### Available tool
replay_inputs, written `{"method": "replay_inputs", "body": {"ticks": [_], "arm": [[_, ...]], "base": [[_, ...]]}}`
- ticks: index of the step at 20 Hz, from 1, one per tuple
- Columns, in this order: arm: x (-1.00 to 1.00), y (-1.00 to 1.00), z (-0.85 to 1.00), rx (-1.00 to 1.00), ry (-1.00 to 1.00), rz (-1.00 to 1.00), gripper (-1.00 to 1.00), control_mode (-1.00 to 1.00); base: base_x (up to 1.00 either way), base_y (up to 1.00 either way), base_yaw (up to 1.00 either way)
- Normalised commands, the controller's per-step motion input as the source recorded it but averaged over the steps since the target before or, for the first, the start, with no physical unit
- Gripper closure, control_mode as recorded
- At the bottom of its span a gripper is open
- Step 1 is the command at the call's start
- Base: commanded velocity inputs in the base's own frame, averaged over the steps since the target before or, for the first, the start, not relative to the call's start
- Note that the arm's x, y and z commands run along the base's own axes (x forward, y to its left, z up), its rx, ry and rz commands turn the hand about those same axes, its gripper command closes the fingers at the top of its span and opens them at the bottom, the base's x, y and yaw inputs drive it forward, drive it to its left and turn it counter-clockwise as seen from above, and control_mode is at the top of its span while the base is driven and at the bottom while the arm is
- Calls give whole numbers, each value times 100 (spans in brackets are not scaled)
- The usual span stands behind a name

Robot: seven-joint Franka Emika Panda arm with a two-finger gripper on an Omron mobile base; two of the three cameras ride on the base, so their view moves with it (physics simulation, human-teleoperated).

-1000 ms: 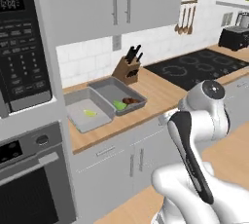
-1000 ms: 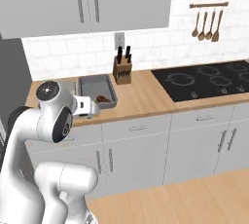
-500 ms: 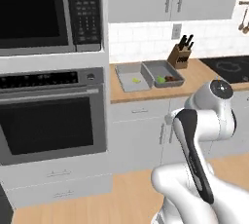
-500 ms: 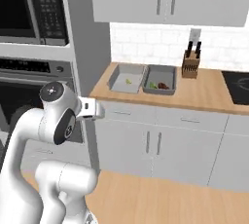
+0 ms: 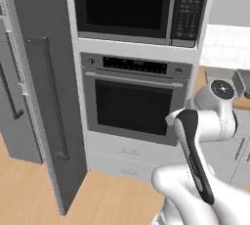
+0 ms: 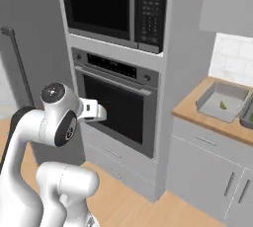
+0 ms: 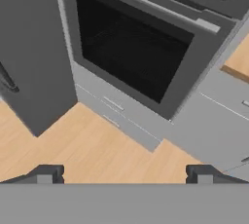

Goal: Place one lemon wedge and one chicken drumstick in each tupperware on the nearby counter, to pack two identical lunches.

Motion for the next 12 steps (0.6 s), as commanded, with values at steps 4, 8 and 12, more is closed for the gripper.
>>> {"method": "replay_inputs", "body": {"ticks": [4,8,12], "arm": [[0,0,0,0,0,0,-100,100],[0,0,0,0,0,0,-100,100],[0,0,0,0,0,0,-100,100]], "base": [[-74,66,72],[-59,63,70],[-63,67,70]]}}
